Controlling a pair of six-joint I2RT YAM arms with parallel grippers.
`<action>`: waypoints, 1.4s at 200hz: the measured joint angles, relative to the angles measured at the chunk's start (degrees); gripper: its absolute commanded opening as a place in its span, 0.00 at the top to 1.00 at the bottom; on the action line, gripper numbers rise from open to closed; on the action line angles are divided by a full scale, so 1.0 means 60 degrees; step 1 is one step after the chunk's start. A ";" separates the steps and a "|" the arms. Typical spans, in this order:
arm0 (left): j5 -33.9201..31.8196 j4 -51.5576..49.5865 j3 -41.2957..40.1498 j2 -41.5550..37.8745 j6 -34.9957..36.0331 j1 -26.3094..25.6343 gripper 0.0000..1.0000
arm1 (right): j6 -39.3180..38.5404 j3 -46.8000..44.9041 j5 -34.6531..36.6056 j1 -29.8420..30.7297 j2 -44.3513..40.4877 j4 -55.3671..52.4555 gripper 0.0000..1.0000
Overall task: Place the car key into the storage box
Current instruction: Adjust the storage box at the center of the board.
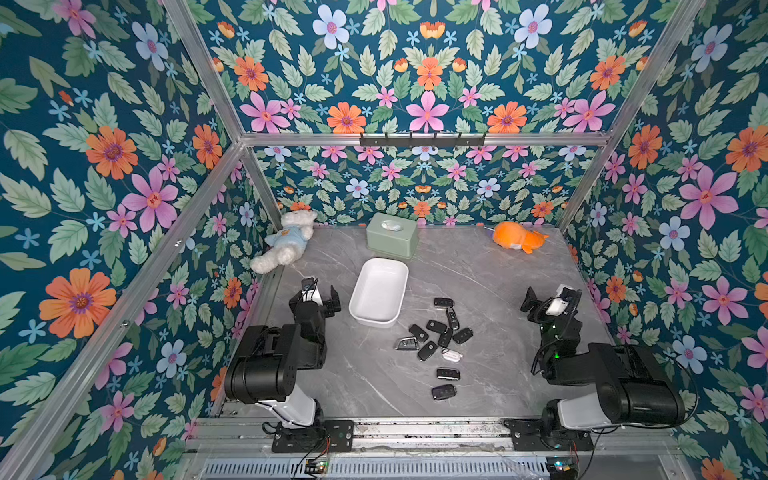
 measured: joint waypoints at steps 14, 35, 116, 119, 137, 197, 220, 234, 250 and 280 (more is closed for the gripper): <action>0.0000 0.0000 0.0000 0.0000 0.0000 0.0000 0.00 | -0.0033 0.0000 0.0000 0.0018 0.0000 0.0000 0.01; 0.0000 0.0000 0.0000 0.0000 0.0000 0.0000 0.00 | -0.0033 0.0000 0.0000 0.0018 0.0000 0.0000 0.01; 0.0000 0.0000 0.0000 0.0000 0.0000 0.0000 0.00 | -0.0036 0.0000 0.0004 0.0018 0.0000 0.0000 0.01; 0.0000 0.0000 0.0000 0.0000 0.0000 0.0000 0.00 | -0.0036 0.0000 0.0004 0.0018 0.0000 0.0000 0.01; 0.0000 0.0000 0.0000 0.0000 0.0000 0.0000 0.00 | -0.0036 0.0000 0.0004 0.0018 0.0000 0.0000 0.01; 0.0000 0.0000 0.0000 0.0000 0.0000 0.0000 0.00 | -0.0036 0.0015 -0.0004 0.0000 0.0000 -0.0004 0.01; 0.0000 0.0000 0.0000 0.0000 0.0000 0.0000 0.00 | -0.0036 0.0015 -0.0040 -0.0004 0.0000 -0.0004 0.01; -0.0004 -0.0018 -0.0018 -0.0066 0.0000 0.0000 0.00 | -0.0033 0.0011 -0.0040 -0.0011 0.0000 0.0000 0.01; -0.0080 -0.0346 -0.0011 -0.0525 0.0000 -0.0015 0.00 | -0.0029 0.0000 -0.0029 -0.0007 0.0000 0.0004 0.01; -0.0470 -0.1315 0.0208 -0.1719 -0.0015 -0.0131 0.00 | 0.0011 -0.0022 0.0055 -0.0011 0.0000 0.0011 0.01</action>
